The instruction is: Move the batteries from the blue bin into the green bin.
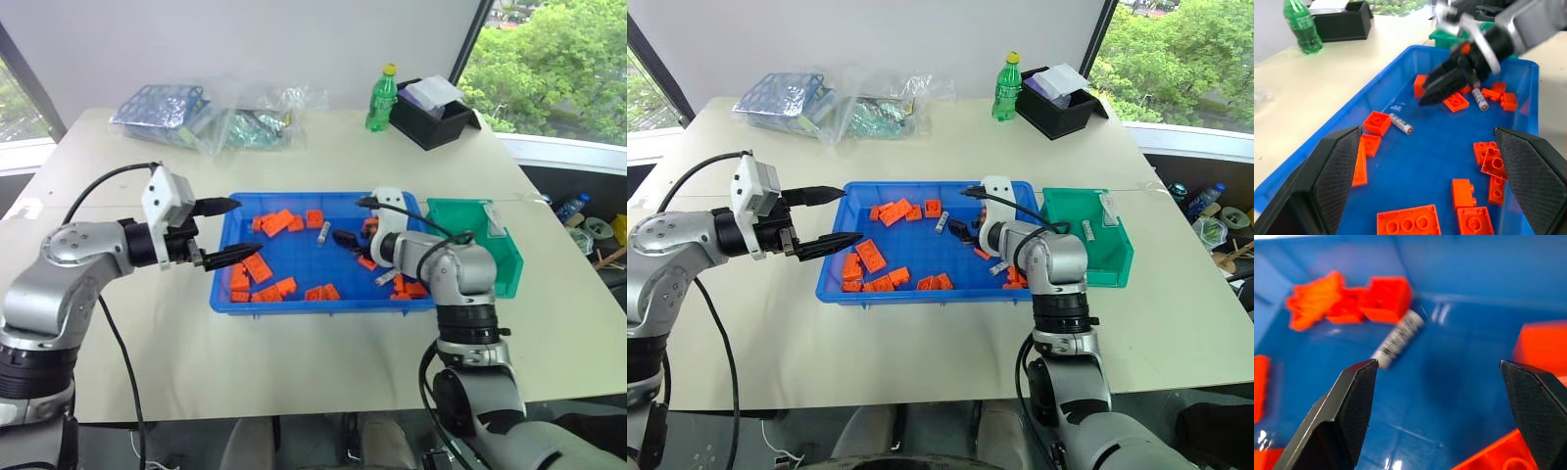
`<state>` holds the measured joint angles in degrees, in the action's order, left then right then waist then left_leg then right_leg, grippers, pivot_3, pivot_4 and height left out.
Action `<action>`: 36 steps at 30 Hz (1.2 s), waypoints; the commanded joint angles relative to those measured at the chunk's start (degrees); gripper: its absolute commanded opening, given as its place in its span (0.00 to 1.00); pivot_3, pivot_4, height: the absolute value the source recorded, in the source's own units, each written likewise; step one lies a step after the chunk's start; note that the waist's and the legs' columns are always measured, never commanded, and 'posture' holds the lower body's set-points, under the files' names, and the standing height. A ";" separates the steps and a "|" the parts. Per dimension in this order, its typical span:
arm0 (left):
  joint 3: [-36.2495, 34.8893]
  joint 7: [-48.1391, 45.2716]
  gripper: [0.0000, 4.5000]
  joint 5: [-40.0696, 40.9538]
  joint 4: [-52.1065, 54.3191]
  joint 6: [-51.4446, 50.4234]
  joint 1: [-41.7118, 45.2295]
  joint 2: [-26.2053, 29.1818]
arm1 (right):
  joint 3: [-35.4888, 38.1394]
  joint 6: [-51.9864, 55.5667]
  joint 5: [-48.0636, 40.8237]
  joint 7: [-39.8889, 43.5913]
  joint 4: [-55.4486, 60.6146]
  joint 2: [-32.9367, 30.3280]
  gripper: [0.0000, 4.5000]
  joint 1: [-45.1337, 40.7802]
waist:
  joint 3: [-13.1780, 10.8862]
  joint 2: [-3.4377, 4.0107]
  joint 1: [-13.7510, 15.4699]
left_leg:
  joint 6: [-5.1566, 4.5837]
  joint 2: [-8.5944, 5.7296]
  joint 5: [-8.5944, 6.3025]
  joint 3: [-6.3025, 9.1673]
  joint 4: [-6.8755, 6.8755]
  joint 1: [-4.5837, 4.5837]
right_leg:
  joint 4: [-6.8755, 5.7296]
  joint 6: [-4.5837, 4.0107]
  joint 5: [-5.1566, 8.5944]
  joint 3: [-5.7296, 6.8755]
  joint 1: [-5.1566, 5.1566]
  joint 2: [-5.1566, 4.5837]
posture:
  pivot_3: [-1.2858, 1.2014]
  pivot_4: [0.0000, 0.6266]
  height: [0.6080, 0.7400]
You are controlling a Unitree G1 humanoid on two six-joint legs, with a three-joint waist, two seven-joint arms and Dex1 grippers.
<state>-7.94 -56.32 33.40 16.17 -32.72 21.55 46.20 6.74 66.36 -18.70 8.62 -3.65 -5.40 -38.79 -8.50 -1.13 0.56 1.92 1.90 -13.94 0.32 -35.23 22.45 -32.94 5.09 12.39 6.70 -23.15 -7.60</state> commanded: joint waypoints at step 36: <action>1.53 -0.29 1.00 0.28 -1.18 1.79 3.50 -1.78 | 8.94 7.80 -4.47 2.92 15.96 -6.30 0.26 -2.79 | 0.03 -0.05 -0.16 | 0.00 -0.05 0.00 0.12 0.00 0.01 | -0.08 0.08 0.06 -0.01 0.01 0.00 | 0.52 0.24 0.87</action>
<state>-6.39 -56.25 34.15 14.64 -32.10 23.76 44.56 10.86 69.88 -20.88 11.46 5.94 -9.73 -41.28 -8.48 -1.18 0.40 1.92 1.85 -13.95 0.44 -35.23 22.46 -33.00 5.19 12.46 6.70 -23.14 -7.60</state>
